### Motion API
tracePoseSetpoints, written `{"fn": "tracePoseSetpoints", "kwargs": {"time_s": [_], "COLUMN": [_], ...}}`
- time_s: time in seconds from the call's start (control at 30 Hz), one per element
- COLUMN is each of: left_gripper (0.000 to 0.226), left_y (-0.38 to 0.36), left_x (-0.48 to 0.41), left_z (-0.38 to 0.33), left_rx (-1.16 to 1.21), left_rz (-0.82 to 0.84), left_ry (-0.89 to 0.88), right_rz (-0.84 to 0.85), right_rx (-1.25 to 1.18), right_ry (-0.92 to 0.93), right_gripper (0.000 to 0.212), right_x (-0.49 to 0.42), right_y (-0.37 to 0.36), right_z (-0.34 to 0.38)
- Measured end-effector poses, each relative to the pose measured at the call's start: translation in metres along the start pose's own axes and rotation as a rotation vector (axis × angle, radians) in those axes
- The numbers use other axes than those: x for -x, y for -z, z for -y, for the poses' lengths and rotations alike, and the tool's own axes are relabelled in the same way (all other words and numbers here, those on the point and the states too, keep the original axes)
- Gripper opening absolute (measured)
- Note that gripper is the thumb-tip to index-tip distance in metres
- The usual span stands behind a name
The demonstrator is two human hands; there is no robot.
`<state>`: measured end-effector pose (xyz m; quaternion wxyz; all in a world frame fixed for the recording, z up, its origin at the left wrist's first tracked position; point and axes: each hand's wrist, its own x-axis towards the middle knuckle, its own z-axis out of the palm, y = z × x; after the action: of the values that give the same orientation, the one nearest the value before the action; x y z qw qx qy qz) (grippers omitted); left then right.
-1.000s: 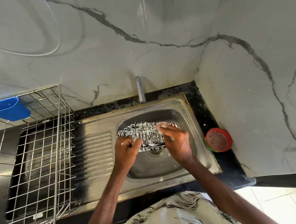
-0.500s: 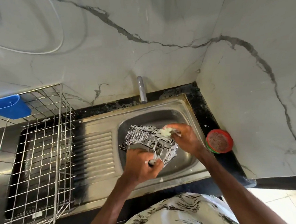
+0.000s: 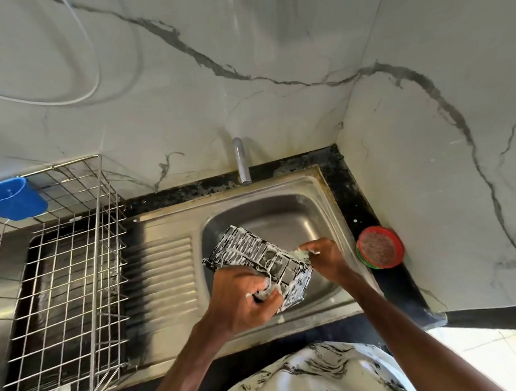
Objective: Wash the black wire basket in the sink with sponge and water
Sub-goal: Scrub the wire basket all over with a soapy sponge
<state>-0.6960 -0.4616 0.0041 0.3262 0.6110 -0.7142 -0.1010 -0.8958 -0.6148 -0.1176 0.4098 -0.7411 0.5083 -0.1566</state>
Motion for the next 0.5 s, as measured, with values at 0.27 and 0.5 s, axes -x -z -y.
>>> {"fn": "tracePoseSetpoints", "kwargs": {"time_s": [0.27, 0.5], "left_gripper": [0.038, 0.036], "left_y": [0.018, 0.022], "left_x": [-0.006, -0.020], "left_z": [-0.007, 0.003], "left_rx": [-0.080, -0.174], "left_rz": [-0.037, -0.055], "left_ry": [-0.094, -0.138], "right_rz": [0.068, 0.163], "right_rx": [-0.070, -0.452], "right_ry": [0.017, 0.321], "right_gripper": [0.021, 0.030], "right_x": [-0.025, -0.021], "right_y": [0.011, 0.027], "right_z": [0.048, 0.145]}}
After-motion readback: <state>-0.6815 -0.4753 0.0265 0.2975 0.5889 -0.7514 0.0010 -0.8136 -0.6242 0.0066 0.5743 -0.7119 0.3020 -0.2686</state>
